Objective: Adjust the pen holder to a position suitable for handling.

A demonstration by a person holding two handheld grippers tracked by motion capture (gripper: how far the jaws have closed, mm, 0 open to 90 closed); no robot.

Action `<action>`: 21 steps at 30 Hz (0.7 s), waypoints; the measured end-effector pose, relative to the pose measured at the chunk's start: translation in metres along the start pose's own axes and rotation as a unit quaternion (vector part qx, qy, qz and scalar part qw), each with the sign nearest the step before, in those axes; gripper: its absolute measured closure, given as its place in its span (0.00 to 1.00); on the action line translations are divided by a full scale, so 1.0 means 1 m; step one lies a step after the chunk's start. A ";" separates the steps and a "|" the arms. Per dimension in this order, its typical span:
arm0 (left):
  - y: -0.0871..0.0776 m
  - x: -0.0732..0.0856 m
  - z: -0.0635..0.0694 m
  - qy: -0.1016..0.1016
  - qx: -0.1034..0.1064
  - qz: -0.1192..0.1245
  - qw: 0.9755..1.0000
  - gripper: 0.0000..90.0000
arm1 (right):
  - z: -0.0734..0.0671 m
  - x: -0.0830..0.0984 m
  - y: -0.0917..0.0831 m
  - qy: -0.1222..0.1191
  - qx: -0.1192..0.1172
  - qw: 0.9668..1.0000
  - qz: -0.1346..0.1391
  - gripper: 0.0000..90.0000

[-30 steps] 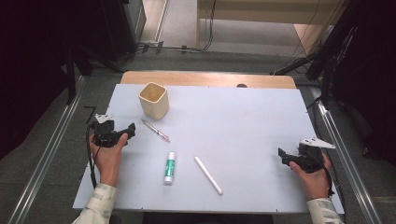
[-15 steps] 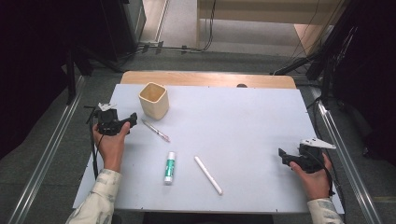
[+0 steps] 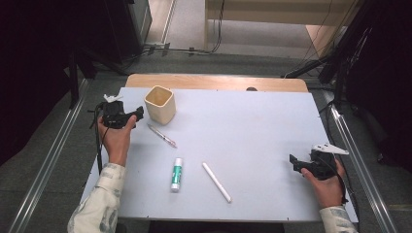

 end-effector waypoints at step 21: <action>0.010 -0.036 0.012 -0.008 0.020 0.014 1.000 0.34 | 0.000 0.000 0.001 0.000 -0.001 1.000 -0.002 0.13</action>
Point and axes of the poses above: each handheld gripper's, and its own axes: y roughly forward along the jaws, x roughly out of its underside, z roughly to its right, the point moved 6 cm from there along y, roughly forward along the jaws, and after that the axes turned 11 degrees about -x, right-handed, at the moved point
